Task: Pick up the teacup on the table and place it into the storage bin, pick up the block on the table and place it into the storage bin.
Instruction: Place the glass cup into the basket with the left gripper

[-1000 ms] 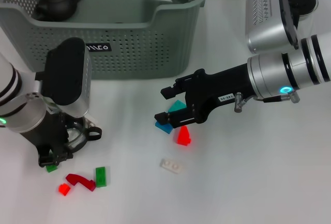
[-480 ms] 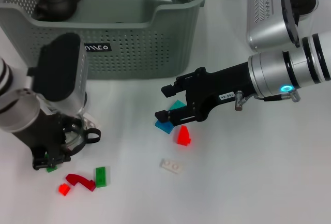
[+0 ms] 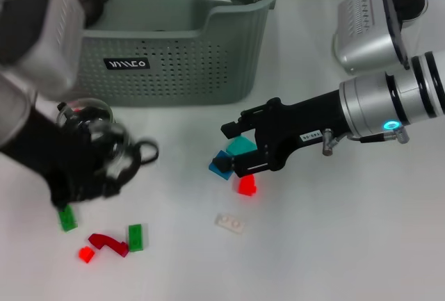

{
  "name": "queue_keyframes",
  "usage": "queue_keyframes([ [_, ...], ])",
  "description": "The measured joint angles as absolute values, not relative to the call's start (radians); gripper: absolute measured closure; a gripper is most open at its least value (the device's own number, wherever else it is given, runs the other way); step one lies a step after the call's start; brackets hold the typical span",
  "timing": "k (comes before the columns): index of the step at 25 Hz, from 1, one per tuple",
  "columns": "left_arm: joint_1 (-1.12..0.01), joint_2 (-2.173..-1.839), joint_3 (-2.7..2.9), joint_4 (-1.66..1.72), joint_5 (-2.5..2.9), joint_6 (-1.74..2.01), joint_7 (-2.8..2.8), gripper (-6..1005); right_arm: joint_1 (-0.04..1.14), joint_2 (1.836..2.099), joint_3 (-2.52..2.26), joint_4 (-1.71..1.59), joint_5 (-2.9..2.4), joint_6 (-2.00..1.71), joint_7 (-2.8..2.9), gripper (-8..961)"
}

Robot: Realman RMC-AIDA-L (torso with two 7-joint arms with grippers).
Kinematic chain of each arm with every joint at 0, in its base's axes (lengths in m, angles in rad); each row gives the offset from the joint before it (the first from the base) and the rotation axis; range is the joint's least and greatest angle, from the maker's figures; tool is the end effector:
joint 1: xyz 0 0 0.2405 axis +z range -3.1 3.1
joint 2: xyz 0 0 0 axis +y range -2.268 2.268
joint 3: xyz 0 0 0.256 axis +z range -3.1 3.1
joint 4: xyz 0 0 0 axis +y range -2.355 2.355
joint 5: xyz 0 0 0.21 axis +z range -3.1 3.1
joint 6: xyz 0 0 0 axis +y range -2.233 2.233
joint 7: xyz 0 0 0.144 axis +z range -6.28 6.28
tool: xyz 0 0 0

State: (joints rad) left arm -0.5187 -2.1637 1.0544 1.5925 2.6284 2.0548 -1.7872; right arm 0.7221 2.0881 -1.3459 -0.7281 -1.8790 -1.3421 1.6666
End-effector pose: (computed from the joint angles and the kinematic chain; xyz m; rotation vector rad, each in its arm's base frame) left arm -0.1925 0.2910 0.0516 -3.0456 -0.2569 0.5646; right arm 0.1627 0.3515 -0.0778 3.0886 -0.4036 -0.3066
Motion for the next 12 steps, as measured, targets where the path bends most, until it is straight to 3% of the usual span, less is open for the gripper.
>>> queue_keyframes([
  [7, -0.644, -2.152, 0.83, 1.591, 2.514, 1.975, -1.842, 942, 0.704, 2.078, -1.338, -0.727, -1.879, -1.375, 1.672, 267],
  [9, -0.687, -2.139, 0.796, 1.573, 2.517, 1.905, -1.88, 937, 0.699, 2.075, -1.334, -0.727, -1.879, -1.389, 1.676, 267],
  [12, -0.759, -2.091, 0.785, 1.501, 2.512, 1.77, -1.968, 929, 0.688, 2.072, -1.318, -0.727, -1.879, -1.403, 1.678, 267],
])
